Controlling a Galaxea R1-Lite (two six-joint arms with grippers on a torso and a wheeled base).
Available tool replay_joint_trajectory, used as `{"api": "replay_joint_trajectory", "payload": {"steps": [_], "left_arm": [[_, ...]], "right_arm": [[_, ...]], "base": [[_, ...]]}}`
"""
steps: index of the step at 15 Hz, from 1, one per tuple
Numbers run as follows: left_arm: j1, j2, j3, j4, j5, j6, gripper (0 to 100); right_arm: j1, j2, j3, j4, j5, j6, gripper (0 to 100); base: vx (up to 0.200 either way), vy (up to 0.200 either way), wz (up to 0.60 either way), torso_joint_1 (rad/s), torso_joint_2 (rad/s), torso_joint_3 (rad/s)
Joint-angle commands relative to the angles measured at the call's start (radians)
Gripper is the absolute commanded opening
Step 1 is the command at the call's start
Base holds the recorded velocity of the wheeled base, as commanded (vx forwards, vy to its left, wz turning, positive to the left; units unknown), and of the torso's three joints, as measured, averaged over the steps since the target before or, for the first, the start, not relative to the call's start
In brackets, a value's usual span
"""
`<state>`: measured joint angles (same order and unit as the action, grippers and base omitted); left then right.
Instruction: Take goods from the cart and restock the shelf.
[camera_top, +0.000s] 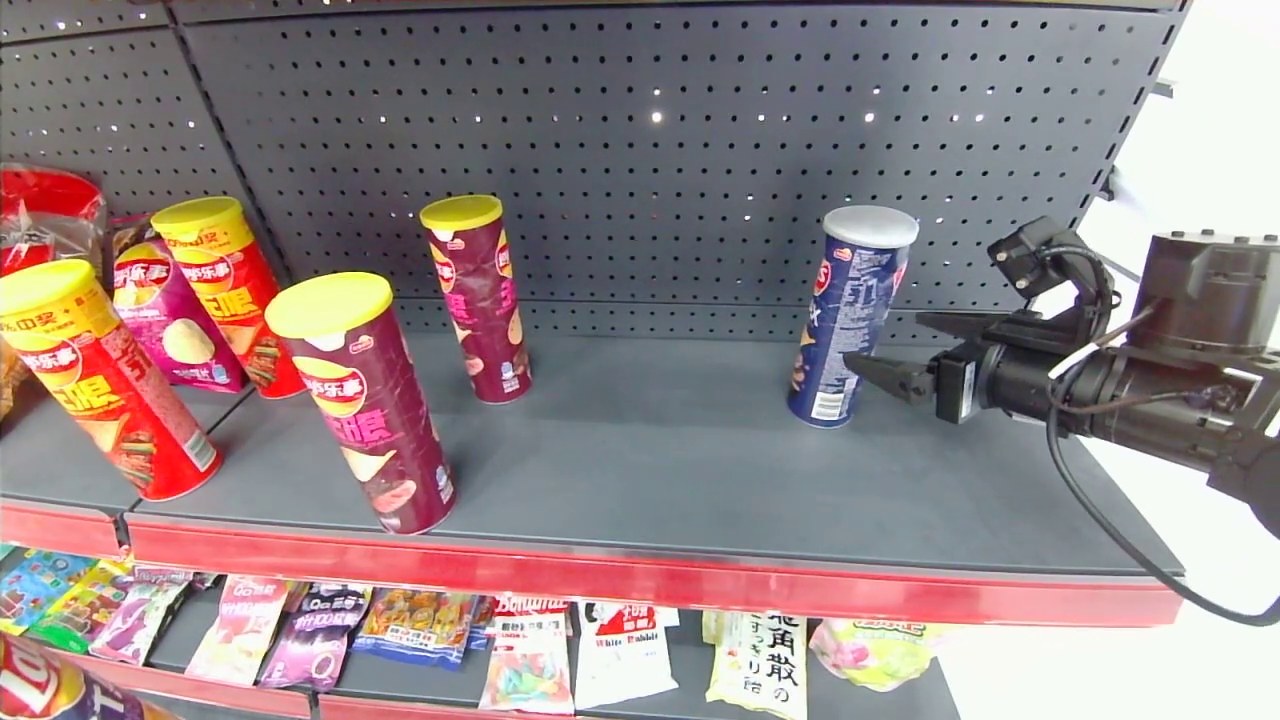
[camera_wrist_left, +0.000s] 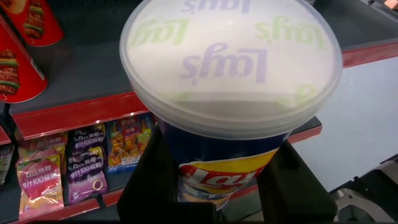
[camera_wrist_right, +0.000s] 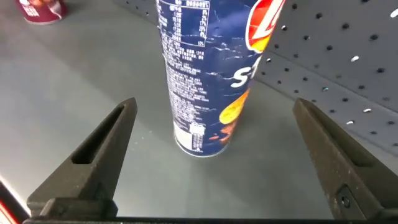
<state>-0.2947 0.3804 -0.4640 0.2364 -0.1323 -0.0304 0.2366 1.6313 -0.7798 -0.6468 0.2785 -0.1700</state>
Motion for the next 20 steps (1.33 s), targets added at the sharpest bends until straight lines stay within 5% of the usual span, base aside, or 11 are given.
{"api": "replay_joint_trajectory", "payload": {"steps": [1,20], "left_arm": [[0.0,0.002,0.001,0.0,0.0,0.0,0],[0.0,0.0,-0.002,0.0,0.002,0.0,0]], "right_arm": [[0.01,0.022,-0.021,-0.001,-0.002,0.017,100],[0.055,0.179,-0.211,-0.001,-0.015,0.029,100]], "base": [[0.0,0.0,0.0,0.0,0.0,0.0],[0.0,0.0,0.0,0.0,0.0,0.0]]}}
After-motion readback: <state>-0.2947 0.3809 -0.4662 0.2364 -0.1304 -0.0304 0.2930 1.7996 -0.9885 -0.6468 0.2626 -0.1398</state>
